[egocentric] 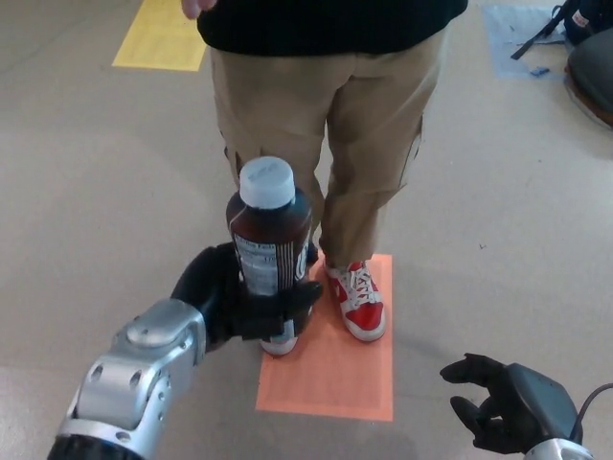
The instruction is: The robot recieved a bottle of protein shake from a person using its left hand and then shake the protein up and down 2 two times and hand it back to the person
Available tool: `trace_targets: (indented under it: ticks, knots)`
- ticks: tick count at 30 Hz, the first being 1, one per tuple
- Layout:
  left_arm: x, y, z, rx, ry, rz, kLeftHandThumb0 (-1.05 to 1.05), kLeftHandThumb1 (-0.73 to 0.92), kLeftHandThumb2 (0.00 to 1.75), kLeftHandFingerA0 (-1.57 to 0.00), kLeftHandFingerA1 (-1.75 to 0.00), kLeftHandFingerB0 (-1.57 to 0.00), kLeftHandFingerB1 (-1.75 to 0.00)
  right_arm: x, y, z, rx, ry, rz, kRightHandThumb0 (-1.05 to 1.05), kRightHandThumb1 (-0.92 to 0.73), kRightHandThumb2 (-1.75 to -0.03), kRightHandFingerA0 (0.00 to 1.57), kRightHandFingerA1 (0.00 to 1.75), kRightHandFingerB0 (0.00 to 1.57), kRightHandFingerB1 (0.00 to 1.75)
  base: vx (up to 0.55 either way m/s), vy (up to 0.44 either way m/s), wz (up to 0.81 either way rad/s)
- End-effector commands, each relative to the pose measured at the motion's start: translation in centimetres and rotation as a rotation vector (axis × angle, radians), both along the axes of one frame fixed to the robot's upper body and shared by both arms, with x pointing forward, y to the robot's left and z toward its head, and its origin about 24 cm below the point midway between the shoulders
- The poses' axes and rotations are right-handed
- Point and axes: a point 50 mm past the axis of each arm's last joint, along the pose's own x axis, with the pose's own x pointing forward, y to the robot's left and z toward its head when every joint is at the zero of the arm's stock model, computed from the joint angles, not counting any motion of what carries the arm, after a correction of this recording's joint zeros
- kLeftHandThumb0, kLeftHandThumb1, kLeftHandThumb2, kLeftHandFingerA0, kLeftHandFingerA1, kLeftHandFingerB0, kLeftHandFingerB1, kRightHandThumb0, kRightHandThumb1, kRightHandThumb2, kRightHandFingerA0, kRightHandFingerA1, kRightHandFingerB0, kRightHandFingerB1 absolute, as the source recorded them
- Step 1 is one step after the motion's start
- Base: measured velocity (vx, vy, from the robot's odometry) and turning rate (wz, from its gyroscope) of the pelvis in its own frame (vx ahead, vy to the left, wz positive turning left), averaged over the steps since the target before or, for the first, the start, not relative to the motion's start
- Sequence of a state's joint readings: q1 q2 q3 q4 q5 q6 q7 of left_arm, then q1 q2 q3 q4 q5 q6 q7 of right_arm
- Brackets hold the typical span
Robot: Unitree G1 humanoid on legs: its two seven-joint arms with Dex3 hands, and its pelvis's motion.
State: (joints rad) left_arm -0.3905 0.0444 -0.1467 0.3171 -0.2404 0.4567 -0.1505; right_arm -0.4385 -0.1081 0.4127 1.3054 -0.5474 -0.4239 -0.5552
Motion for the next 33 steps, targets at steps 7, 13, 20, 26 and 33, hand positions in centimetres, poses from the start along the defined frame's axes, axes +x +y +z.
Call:
trace_targets:
  ticks: [7,13,20,26,33]
  knots:
    - [2.5,-0.5,8.0,-0.060,-0.257,-0.017,-0.25,0.83,0.66,-0.88,-1.29,-0.69,-0.96,-0.3,-0.4,-0.2,-0.011,0.009,-0.013,-0.51,-0.78,-0.67,0.78,0.60,0.66,0.42,0.00,0.000,0.00]
    - [1.2,-0.6,6.4,-0.074,-0.211,-0.038,-0.19,0.80,0.65,-0.84,-1.35,-0.69,-0.95,-0.5,-0.2,-0.4,-0.013,0.004,-0.007,-0.52,-0.78,-0.66,0.79,0.64,0.67,0.43,0.00,0.000,0.00]
    - [-2.6,-0.4,-2.3,0.123,0.069,-0.135,-0.23,0.82,0.70,-0.86,-1.28,-0.70,-0.97,-0.2,-0.1,-0.1,-0.013,-0.007,0.000,-0.52,-0.77,-0.66,0.83,0.67,0.67,0.44,0.00,0.000,0.00]
    - [2.4,0.1,10.6,-0.121,-0.303,0.000,-0.22,0.85,0.66,-0.76,-1.42,-0.68,-1.05,-0.2,-0.2,-0.1,-0.012,-0.006,-0.002,-0.51,-0.78,-0.66,0.80,0.63,0.67,0.43,0.00,0.000,0.03]
    - [-1.3,-0.7,0.8,0.045,-0.040,-0.127,-0.22,0.78,0.70,-0.88,-1.25,-0.73,-0.94,-0.3,0.0,-0.2,-0.002,-0.001,-0.007,-0.52,-0.79,-0.66,0.79,0.64,0.66,0.43,0.00,0.000,0.00]
